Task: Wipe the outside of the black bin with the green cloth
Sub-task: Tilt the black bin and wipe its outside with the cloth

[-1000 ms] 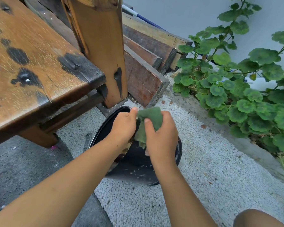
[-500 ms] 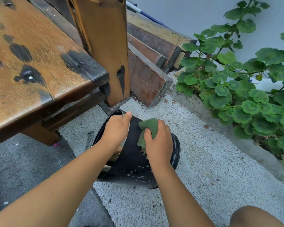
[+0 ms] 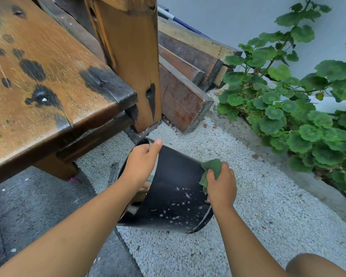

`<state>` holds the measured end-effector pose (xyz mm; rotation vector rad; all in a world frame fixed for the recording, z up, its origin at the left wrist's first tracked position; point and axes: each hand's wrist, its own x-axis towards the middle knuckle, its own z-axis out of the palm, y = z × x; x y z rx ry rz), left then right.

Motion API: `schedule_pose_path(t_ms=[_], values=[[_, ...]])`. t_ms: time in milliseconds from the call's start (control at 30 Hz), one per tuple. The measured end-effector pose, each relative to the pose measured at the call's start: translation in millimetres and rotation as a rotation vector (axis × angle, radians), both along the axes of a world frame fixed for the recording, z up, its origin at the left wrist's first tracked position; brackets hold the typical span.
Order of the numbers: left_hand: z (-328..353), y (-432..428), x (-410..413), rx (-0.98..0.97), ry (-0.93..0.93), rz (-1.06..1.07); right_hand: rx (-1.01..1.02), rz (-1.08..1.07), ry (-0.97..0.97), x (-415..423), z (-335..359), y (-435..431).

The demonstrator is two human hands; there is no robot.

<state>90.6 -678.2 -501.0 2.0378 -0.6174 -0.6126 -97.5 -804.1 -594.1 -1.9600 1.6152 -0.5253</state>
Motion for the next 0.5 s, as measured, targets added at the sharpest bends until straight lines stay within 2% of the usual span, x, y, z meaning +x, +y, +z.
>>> schedule_pose_path(t_ms=[133,333,500], values=[[-10.6,28.5,-9.2,-0.019,-0.080,-0.221,0.026,-0.012,-0.014,-4.5,-2.1,-9.2],[-20.1,41.1,-19.3,-0.052,-0.058,-0.217,0.026,-0.031,-0.076,-3.1,1.7,-12.8],[-10.5,21.9,-30.9,-0.080,0.044,-0.169,-0.027,-0.023,-0.318,2.9,41.6,-6.5]])
